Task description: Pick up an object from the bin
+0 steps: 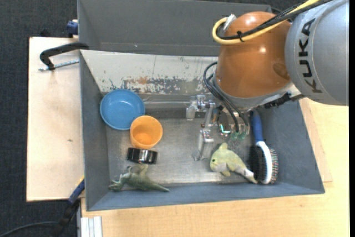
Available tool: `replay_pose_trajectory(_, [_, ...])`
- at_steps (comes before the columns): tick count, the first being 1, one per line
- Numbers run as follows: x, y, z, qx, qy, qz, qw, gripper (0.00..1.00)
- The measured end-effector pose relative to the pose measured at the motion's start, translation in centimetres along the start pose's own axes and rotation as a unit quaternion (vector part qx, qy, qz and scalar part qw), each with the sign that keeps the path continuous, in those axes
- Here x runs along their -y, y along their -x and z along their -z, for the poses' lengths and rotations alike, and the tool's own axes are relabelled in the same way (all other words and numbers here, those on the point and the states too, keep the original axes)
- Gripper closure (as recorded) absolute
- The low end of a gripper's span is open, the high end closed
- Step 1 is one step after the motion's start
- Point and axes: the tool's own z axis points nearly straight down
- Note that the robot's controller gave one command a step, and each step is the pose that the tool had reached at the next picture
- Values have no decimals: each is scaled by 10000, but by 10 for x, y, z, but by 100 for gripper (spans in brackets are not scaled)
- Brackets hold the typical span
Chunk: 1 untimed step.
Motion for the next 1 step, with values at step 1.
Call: replay_pose_trajectory(1, [-61,32,-114,119,-1,1168,9931,0])
